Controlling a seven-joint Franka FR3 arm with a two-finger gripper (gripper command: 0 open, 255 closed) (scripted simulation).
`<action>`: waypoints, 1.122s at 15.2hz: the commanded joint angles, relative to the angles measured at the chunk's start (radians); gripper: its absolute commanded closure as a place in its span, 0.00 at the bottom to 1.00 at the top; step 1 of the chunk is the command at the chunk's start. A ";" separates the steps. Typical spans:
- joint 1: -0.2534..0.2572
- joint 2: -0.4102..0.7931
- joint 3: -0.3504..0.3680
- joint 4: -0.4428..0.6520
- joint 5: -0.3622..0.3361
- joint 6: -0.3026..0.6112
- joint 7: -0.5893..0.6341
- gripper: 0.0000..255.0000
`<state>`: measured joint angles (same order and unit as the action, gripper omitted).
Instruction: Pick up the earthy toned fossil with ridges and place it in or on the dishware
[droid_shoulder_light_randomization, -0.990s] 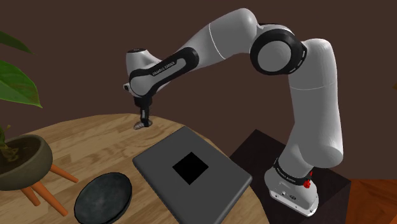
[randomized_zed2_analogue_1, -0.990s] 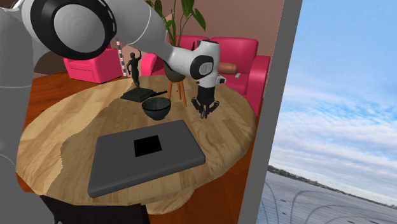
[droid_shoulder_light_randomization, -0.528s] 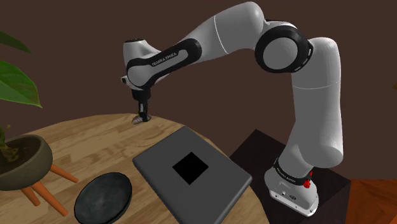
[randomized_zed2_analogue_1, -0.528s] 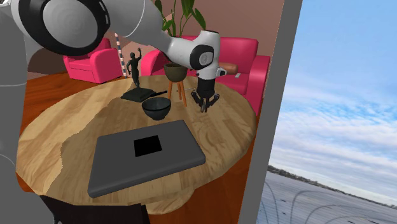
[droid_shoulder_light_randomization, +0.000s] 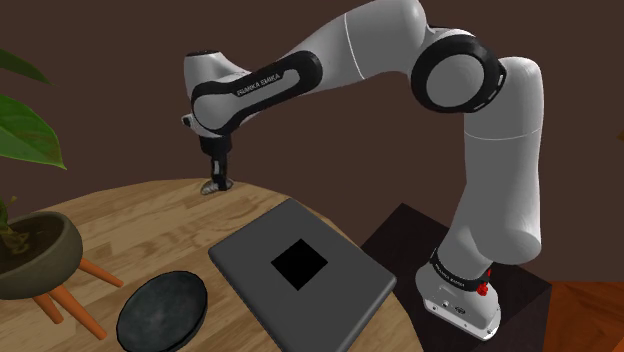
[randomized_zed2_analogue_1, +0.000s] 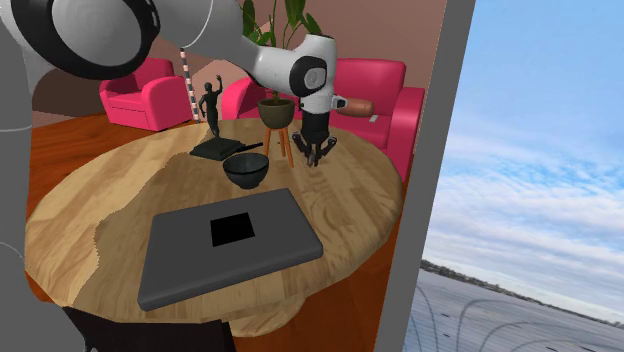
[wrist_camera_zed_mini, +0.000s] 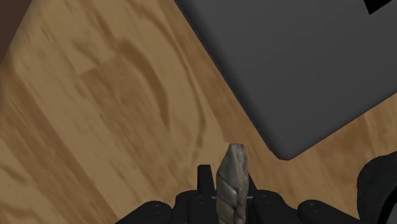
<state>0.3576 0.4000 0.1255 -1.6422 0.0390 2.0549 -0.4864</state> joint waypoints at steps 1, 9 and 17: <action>0.027 -0.007 0.011 -0.009 -0.004 0.004 0.040 1.00; 0.146 -0.011 0.057 -0.024 -0.028 0.026 0.212 1.00; 0.274 0.040 0.096 0.044 -0.063 0.018 0.387 1.00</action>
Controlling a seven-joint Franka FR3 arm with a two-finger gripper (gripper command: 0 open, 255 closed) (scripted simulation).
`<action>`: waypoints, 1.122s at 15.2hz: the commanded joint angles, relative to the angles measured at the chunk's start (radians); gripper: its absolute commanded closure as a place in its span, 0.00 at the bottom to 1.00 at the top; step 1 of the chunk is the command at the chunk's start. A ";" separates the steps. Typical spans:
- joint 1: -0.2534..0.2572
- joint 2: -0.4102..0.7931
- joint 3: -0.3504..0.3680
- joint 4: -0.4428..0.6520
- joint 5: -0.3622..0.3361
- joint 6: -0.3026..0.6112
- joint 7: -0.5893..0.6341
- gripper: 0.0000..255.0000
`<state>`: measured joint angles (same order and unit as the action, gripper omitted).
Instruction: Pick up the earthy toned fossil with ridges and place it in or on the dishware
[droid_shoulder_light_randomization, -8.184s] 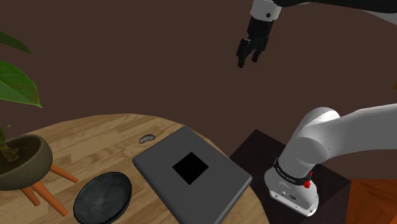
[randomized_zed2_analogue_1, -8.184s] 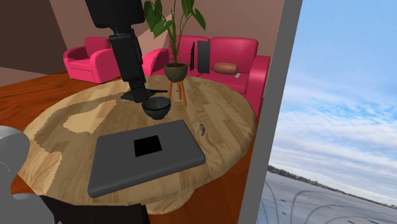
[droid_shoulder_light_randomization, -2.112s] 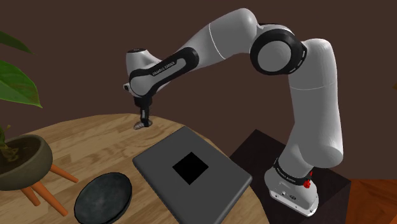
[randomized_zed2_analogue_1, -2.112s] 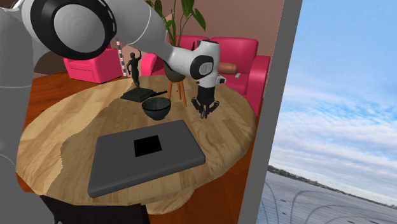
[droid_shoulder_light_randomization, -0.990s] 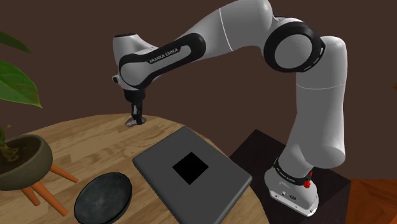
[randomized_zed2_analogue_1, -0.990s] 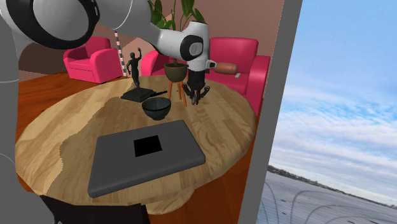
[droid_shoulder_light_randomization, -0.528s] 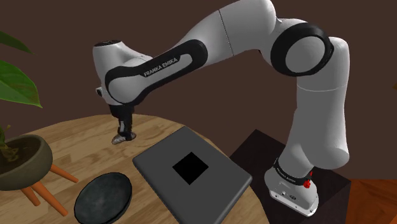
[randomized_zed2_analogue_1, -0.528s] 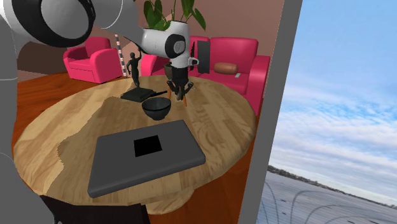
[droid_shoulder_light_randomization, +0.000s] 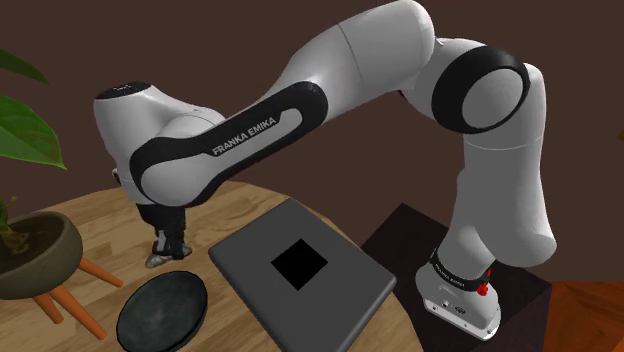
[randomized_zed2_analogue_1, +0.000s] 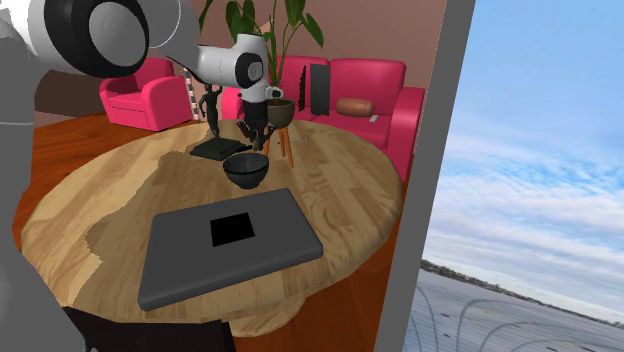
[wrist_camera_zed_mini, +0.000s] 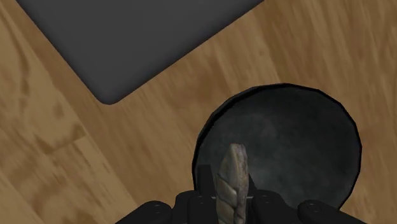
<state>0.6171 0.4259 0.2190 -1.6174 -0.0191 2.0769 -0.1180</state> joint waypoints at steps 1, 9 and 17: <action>0.031 0.024 0.007 0.033 -0.011 -0.007 0.041 1.00; 0.094 0.092 0.016 0.065 -0.036 0.031 0.118 1.00; 0.098 0.136 0.010 0.026 -0.045 0.113 0.120 1.00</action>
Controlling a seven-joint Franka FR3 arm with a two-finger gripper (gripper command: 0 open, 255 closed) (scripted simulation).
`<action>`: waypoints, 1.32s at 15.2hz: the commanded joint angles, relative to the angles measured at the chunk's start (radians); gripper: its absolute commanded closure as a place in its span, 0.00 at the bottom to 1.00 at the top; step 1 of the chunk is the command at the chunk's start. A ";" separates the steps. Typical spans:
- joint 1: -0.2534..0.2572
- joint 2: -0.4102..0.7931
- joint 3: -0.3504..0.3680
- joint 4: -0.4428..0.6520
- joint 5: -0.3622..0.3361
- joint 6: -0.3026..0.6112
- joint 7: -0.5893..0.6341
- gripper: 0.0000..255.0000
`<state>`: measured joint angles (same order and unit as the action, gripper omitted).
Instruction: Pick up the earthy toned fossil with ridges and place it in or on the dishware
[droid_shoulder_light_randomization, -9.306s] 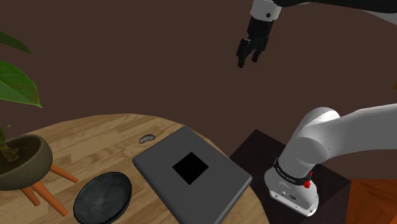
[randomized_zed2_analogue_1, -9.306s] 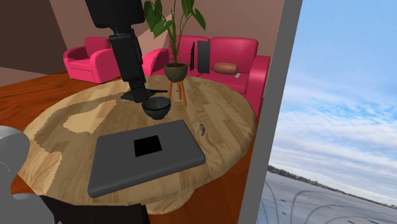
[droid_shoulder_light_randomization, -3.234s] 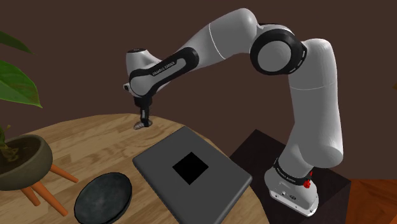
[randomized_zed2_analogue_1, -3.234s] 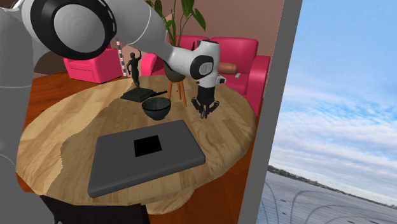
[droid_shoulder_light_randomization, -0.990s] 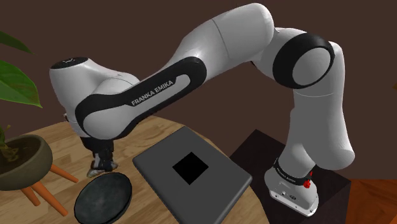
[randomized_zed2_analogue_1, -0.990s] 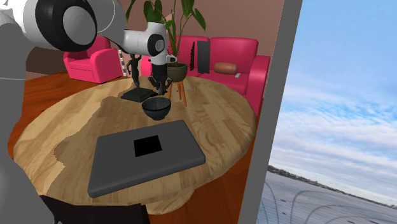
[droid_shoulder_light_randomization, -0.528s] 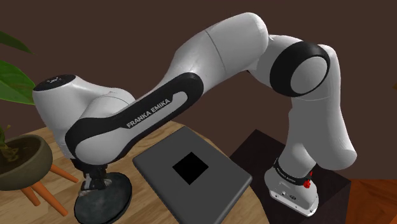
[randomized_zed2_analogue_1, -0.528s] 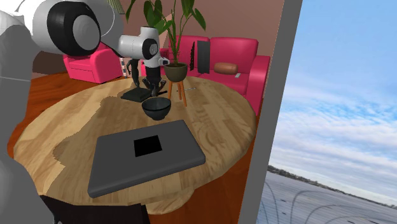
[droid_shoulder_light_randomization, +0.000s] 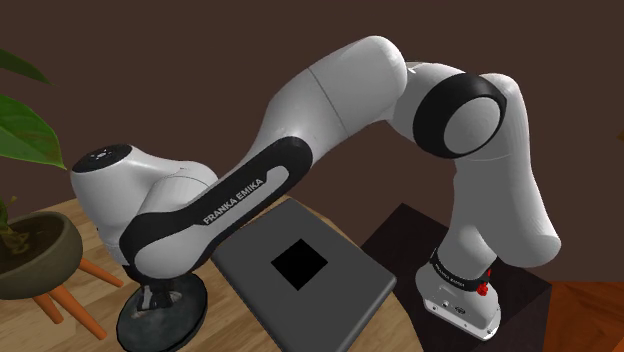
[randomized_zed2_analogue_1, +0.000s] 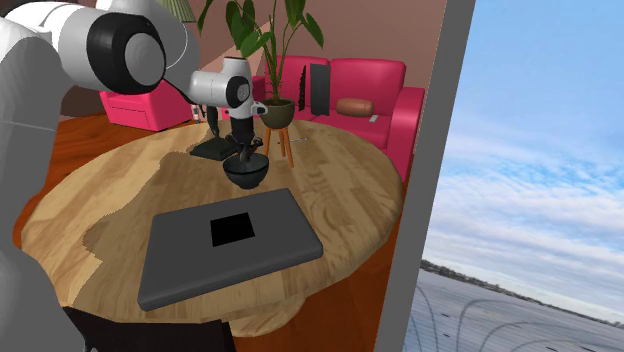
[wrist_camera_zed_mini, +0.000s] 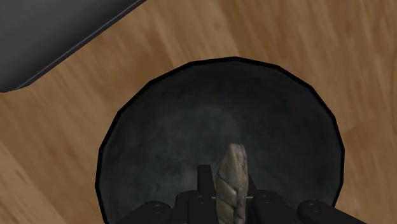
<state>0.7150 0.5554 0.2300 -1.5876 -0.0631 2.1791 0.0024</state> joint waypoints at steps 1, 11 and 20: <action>0.000 0.007 -0.001 -0.003 -0.001 0.010 -0.001 1.00; 0.000 0.007 -0.001 -0.003 -0.001 0.010 -0.001 0.00; -0.010 -0.054 0.006 0.033 0.012 -0.086 -0.009 0.00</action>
<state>0.7047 0.5061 0.2352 -1.5529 -0.0514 2.0973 -0.0075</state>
